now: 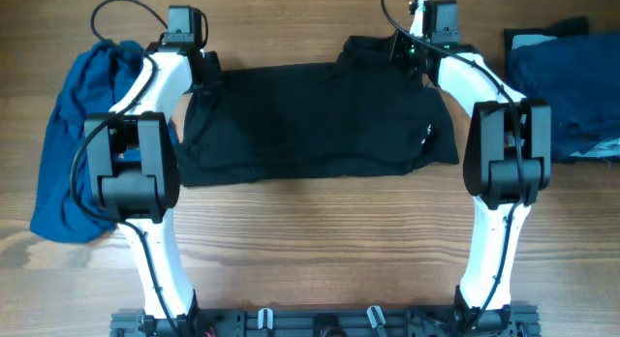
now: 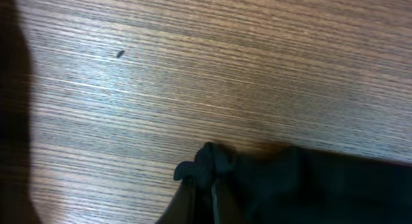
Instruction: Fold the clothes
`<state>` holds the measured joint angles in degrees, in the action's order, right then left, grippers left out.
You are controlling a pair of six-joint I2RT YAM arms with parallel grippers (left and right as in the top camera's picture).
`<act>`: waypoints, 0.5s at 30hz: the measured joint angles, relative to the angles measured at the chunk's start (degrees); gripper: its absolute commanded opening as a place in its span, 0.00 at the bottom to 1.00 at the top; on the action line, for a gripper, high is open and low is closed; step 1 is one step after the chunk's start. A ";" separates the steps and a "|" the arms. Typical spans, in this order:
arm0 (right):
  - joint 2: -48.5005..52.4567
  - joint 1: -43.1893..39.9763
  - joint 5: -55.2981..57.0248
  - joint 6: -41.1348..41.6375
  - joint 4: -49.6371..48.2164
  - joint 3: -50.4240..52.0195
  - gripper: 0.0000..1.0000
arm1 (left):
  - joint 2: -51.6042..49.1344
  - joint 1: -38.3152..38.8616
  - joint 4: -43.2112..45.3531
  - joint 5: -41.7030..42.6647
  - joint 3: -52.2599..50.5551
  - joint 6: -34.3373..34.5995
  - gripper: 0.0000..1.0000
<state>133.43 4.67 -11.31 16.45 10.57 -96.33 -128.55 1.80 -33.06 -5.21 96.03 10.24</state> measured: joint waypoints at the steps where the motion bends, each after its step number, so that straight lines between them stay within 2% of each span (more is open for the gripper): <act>1: 0.11 0.00 -0.02 0.13 -0.39 0.00 0.09 | 0.00 0.00 0.00 -0.42 0.00 0.11 0.04; 3: 0.20 -0.02 0.02 0.44 -0.63 0.00 0.04 | 0.00 0.00 0.02 -1.25 0.00 0.17 0.04; 7: 0.42 -0.37 0.83 0.48 2.56 -0.90 0.04 | 0.00 -0.04 -0.02 -3.17 0.00 0.66 0.04; 12: 0.55 -1.99 0.85 -0.35 15.10 -7.50 0.04 | 0.96 -0.28 -1.33 -4.17 -0.02 1.25 0.04; 15: 0.50 -4.02 -0.09 -2.58 25.90 -16.22 0.04 | 3.52 -0.81 -2.58 -4.42 0.00 1.27 0.04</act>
<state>133.93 0.64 -11.40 13.87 36.47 -112.55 -125.03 0.99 -35.64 -9.63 96.03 11.51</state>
